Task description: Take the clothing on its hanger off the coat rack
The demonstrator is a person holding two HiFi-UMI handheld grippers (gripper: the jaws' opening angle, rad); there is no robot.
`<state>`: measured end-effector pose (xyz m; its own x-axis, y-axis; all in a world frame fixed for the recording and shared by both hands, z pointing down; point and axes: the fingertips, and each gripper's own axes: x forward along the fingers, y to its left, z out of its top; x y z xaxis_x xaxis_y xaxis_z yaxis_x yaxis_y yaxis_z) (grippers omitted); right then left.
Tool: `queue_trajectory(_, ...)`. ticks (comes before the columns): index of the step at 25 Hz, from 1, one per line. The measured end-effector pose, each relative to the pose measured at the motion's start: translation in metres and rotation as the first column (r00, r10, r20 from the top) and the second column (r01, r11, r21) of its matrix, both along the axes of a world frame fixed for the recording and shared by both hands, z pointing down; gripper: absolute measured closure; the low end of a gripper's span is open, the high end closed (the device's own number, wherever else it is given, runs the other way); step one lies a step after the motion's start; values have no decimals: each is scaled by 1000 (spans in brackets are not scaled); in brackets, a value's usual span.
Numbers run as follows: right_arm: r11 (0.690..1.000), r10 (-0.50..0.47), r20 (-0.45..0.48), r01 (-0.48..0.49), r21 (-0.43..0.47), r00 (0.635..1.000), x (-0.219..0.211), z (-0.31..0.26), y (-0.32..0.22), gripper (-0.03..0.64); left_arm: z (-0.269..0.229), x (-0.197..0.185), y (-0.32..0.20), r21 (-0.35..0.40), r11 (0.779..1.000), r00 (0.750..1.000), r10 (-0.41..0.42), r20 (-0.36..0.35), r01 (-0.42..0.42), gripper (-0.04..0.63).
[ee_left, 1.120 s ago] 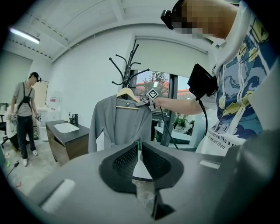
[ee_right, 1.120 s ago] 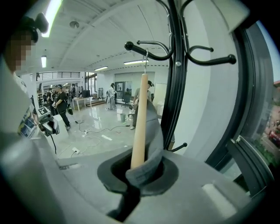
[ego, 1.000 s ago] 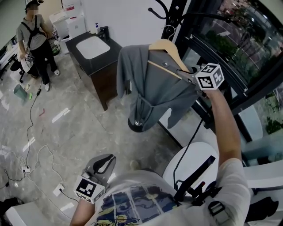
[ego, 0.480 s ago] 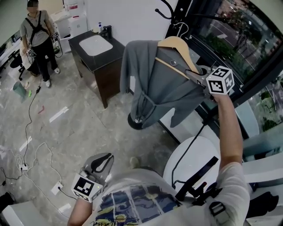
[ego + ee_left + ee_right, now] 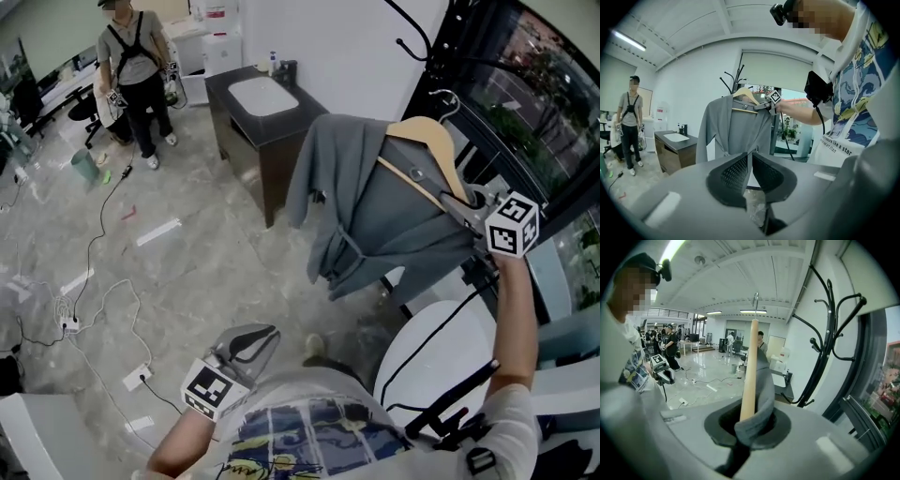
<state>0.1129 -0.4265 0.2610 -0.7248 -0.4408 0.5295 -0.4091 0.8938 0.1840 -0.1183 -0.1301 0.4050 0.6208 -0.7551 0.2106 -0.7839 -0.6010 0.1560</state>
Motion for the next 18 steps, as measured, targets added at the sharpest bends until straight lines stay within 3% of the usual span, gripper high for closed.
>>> queue_trajectory(18, 994, -112, 65, 111, 18, 992, -80, 40, 176, 611, 34, -43, 89, 30, 999, 1000, -13, 9, 12, 558)
